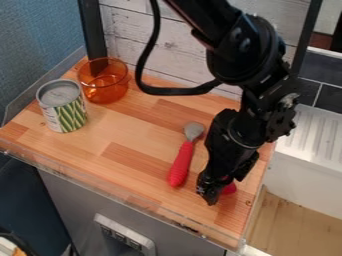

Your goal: Move the red object to the bottom right side of the table

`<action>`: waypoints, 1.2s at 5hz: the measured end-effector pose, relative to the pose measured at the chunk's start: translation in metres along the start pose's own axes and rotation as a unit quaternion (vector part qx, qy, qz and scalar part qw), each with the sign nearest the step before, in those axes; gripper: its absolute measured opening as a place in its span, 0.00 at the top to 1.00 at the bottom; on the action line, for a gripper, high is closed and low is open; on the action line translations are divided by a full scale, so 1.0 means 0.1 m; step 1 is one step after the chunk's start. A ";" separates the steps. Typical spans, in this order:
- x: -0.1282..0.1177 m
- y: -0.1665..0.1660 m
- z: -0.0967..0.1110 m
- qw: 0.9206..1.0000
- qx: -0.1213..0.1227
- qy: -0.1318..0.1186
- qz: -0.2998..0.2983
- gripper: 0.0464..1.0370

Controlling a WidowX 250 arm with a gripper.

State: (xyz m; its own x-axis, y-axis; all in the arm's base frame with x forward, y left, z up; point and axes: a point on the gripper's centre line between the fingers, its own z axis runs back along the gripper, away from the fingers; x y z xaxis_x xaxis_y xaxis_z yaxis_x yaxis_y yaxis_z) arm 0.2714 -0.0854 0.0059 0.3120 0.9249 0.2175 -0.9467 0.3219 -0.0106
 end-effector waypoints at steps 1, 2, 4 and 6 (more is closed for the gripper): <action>-0.02 0.03 0.10 1.000 -0.016 -0.001 -0.003 0.04; -0.02 0.07 0.19 1.000 -0.028 -0.002 0.003 0.04; 0.05 0.08 0.54 0.997 -0.071 0.006 0.027 0.04; 0.10 0.02 0.61 0.996 -0.081 0.005 0.045 0.04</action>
